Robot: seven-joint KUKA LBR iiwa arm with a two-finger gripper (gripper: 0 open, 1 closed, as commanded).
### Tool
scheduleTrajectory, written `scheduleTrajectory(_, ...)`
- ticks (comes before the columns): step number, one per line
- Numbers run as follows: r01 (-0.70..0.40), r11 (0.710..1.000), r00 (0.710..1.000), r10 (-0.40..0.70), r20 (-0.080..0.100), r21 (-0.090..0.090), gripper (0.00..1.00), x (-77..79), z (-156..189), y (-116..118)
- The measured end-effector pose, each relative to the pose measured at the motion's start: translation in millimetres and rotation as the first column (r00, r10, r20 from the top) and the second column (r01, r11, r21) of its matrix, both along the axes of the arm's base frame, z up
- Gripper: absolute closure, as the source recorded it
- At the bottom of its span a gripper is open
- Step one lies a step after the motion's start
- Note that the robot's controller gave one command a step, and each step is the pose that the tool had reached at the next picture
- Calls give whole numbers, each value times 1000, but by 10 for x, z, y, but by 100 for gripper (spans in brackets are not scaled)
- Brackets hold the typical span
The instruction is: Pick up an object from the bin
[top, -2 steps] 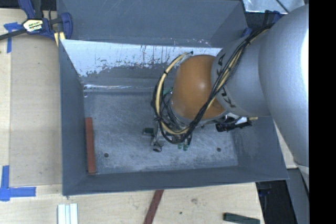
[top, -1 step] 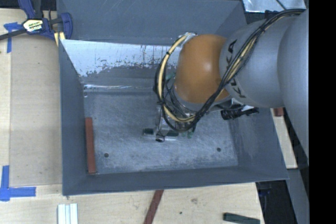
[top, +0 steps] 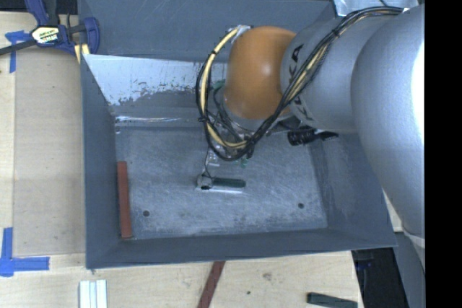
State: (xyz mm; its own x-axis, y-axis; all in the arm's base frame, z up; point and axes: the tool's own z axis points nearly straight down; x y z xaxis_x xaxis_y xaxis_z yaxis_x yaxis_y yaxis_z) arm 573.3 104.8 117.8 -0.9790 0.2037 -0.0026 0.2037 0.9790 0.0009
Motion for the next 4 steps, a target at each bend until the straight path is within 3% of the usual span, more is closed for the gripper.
scheduleTrajectory(1, 0, 1000, 1000, 0, 2, 0, 0, 5, 10, 1)
scheduleTrajectory(2, -51, 999, 999, 51, 4, 0, 0, -417, -263, -116)
scheduleTrajectory(3, -56, 998, 998, 56, 2, 0, 100, -127, -415, -347)
scheduleTrajectory(4, -56, 998, 998, 56, 2, 0, 100, -127, -415, -347)
